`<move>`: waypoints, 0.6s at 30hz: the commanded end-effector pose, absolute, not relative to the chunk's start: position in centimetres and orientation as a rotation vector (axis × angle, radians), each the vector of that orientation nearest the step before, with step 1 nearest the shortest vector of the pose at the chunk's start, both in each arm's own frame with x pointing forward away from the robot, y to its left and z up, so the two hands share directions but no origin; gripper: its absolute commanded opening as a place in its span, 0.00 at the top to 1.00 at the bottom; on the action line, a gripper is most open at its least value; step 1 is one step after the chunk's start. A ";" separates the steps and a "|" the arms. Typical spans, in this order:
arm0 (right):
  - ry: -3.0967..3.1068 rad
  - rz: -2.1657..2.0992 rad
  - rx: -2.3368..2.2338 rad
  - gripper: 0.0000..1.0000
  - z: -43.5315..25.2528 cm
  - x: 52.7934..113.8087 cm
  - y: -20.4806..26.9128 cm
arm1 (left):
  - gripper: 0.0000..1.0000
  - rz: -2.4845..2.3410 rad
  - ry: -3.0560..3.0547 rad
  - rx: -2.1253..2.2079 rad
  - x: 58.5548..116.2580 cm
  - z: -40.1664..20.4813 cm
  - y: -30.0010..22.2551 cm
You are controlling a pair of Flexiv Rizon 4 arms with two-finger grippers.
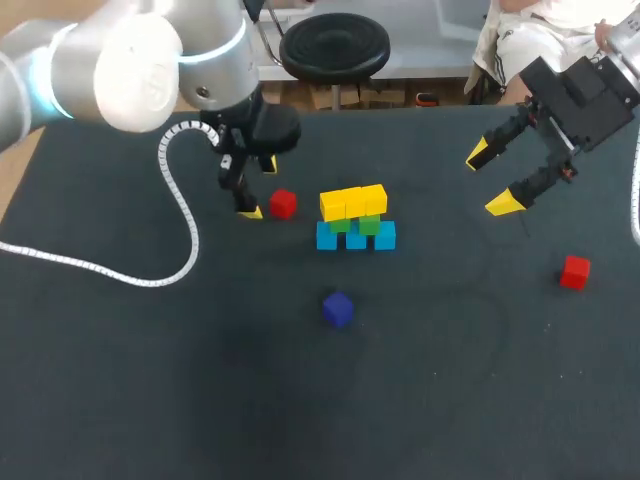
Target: Place the blue cubes, place green cubes on the blue cubes, place the yellow cubes on the green cubes, then place the red cubes on the yellow cubes, and place purple cube on the red cubes.
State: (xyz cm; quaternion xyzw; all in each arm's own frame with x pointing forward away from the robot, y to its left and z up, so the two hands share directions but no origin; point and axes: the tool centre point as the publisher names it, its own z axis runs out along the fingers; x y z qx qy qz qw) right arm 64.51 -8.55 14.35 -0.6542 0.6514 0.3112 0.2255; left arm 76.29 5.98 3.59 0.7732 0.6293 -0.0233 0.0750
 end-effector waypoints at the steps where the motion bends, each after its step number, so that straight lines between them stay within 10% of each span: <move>1: 1.794 0.858 -1.803 0.00 14.3 64.5 -8.5 | 0.00 -0.070 1.878 2.350 77.5 3.6 5.1; 18: 1.794 0.858 -1.803 0.00 14.3 64.5 -8.5 | 0.00 -0.109 1.814 2.480 77.3 1.8 3.6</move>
